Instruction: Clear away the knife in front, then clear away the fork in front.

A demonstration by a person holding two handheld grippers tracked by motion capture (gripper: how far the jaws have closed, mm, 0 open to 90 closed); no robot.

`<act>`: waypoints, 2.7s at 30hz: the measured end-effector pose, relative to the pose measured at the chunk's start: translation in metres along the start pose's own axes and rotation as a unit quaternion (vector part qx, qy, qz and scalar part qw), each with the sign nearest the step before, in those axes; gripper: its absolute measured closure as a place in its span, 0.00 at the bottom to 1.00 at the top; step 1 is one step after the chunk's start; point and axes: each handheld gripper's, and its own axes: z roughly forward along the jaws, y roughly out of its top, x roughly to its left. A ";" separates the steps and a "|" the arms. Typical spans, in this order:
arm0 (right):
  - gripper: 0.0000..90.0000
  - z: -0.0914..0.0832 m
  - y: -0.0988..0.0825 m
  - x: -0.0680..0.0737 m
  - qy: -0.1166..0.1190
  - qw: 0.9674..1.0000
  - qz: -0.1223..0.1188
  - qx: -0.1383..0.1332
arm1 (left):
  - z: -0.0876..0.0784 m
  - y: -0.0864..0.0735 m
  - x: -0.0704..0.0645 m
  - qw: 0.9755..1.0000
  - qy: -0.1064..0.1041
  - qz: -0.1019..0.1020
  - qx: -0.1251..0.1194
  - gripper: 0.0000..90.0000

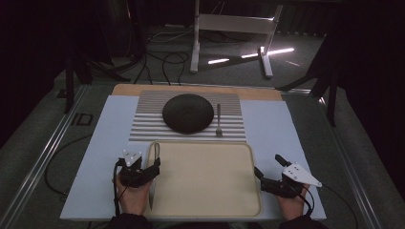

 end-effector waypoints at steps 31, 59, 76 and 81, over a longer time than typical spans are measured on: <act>0.10 0.001 -0.001 0.000 -0.001 1.000 -0.004 0.000 | -0.013 0.034 0.058 0.984 -0.053 0.160 -0.059 0.00; 0.10 0.013 0.013 -0.003 0.012 1.000 0.004 0.017 | -0.025 0.024 0.084 0.980 -0.037 0.156 -0.116 0.00; 0.09 0.044 0.045 -0.006 0.005 0.997 0.037 0.071 | -0.028 0.020 0.089 0.982 -0.006 0.138 -0.129 0.00; 0.09 0.054 0.057 -0.005 0.006 0.995 0.036 0.091 | -0.028 0.019 0.088 0.982 -0.009 0.139 -0.129 0.00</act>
